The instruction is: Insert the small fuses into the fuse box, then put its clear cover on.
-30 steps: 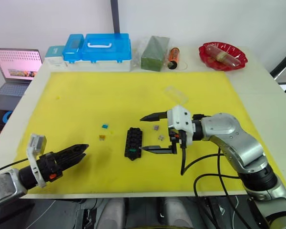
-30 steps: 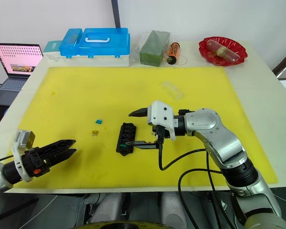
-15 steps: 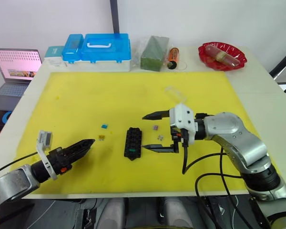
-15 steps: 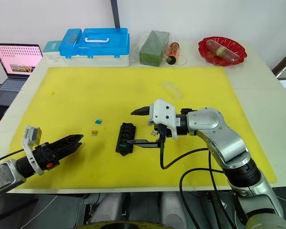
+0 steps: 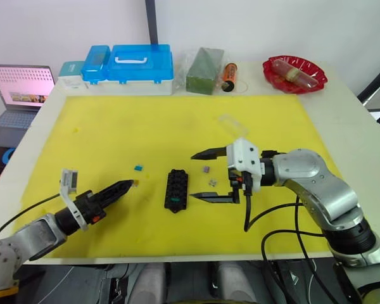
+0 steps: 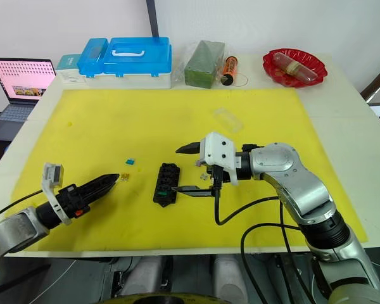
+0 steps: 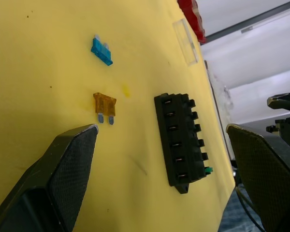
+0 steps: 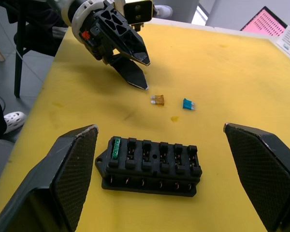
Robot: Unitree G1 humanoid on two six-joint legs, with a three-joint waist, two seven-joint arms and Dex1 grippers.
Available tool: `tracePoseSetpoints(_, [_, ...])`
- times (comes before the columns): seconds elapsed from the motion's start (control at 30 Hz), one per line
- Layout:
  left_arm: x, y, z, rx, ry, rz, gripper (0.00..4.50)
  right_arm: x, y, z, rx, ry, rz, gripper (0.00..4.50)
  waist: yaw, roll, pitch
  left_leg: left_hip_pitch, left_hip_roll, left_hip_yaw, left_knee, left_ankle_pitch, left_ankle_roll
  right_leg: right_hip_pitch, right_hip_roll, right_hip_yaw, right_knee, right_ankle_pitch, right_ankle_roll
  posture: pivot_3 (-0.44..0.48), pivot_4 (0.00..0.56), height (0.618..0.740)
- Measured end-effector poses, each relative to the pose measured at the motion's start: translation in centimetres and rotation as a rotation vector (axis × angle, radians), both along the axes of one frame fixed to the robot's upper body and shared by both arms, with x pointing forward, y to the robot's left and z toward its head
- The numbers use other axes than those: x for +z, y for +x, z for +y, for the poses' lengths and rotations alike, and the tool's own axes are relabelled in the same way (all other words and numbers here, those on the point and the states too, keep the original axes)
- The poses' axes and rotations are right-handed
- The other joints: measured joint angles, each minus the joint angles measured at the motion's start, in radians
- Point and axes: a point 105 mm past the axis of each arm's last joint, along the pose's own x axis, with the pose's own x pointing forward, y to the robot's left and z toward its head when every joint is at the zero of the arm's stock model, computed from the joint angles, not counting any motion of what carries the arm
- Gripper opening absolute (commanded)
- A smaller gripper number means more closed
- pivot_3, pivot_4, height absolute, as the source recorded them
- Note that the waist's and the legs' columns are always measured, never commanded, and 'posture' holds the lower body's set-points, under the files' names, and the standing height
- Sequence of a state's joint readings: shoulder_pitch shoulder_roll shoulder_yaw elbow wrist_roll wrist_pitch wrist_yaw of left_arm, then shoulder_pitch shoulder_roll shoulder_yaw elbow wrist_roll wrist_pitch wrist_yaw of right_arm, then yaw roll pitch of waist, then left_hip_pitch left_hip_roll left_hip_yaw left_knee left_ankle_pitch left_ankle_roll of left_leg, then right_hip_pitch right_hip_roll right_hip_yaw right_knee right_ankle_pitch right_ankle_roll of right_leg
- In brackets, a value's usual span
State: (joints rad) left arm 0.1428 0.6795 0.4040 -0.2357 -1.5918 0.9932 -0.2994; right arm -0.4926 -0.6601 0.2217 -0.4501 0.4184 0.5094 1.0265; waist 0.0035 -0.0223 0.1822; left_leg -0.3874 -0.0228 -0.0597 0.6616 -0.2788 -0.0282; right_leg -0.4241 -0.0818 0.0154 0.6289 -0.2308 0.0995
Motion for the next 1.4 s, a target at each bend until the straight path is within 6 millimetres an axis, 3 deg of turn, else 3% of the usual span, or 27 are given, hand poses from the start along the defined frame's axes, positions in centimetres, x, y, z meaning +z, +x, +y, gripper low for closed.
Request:
tracePoseSetpoints(0.3, [-0.4, 1.2, 0.1, 0.001, 0.006, -0.028, 4.48, 0.0, 0.0, 0.0, -0.001, -0.003, 0.005, 4.50, 0.002, 0.000, 0.000, 0.000, 0.000, 0.000, 0.000, 0.000, 0.000, 0.000, 0.000, 0.000, 0.000, 0.000, 0.000, 0.000, 0.150, 0.740])
tracePoseSetpoints(1.4, [-1.4, 2.3, -1.8, -0.087, 0.027, -0.031, 4.48, 0.1, -0.2, 0.0, -0.005, -0.024, 0.010, 4.50, 0.011, 0.004, -0.003, 0.000, -0.001, -0.002, 0.000, 0.000, 0.000, 0.002, -0.001, 0.000, -0.001, 0.000, 0.000, 0.000, 0.150, 0.740])
